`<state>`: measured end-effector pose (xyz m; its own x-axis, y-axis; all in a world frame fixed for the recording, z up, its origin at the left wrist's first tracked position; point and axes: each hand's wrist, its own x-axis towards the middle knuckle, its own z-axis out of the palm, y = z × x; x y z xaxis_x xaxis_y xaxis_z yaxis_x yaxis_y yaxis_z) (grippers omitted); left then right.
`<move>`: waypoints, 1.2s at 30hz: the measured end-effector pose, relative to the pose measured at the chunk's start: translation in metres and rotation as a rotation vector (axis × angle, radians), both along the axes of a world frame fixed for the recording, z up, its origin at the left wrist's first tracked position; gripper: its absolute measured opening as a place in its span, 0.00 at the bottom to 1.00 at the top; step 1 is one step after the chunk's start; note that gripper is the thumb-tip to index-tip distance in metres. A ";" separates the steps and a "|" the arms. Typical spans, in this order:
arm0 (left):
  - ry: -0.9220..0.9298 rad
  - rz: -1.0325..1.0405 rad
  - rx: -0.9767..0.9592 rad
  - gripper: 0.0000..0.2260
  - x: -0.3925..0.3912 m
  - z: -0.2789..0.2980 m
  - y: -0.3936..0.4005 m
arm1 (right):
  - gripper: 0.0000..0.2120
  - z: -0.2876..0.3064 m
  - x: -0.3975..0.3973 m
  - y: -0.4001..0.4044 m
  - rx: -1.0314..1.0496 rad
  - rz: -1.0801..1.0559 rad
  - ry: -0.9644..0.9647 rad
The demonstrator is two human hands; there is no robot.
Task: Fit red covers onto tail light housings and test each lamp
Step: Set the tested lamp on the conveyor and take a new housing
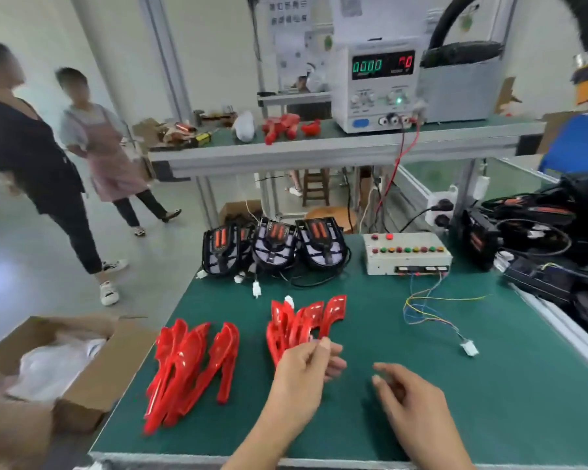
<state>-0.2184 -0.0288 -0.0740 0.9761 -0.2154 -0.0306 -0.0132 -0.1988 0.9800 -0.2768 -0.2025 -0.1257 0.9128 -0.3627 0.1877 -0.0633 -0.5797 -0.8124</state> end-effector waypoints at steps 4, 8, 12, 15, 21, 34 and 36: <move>-0.040 0.061 0.032 0.11 0.027 0.010 0.037 | 0.07 -0.003 0.021 0.018 0.098 0.019 0.036; -0.089 0.103 0.129 0.10 0.063 0.019 0.052 | 0.09 -0.003 0.033 0.021 0.120 0.017 0.041; -0.094 0.105 0.194 0.09 0.108 0.032 0.040 | 0.07 -0.002 0.045 0.020 0.091 -0.011 0.061; -0.046 0.111 0.210 0.09 0.146 0.038 0.018 | 0.09 -0.002 0.048 0.021 0.079 -0.050 0.050; 0.050 0.172 0.389 0.14 0.219 0.036 -0.037 | 0.16 -0.009 0.050 0.018 0.030 -0.058 -0.008; -0.114 0.216 0.866 0.08 0.256 0.015 -0.068 | 0.21 -0.018 0.061 0.018 -0.084 -0.089 -0.196; -0.160 0.208 0.921 0.10 0.260 0.013 -0.067 | 0.23 -0.014 0.060 0.019 -0.121 -0.066 -0.189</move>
<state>0.0413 -0.0961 -0.0613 0.9994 0.0047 0.0352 -0.0108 -0.9042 0.4270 -0.2171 -0.1835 -0.1394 0.8322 -0.3848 0.3993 0.0425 -0.6736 -0.7379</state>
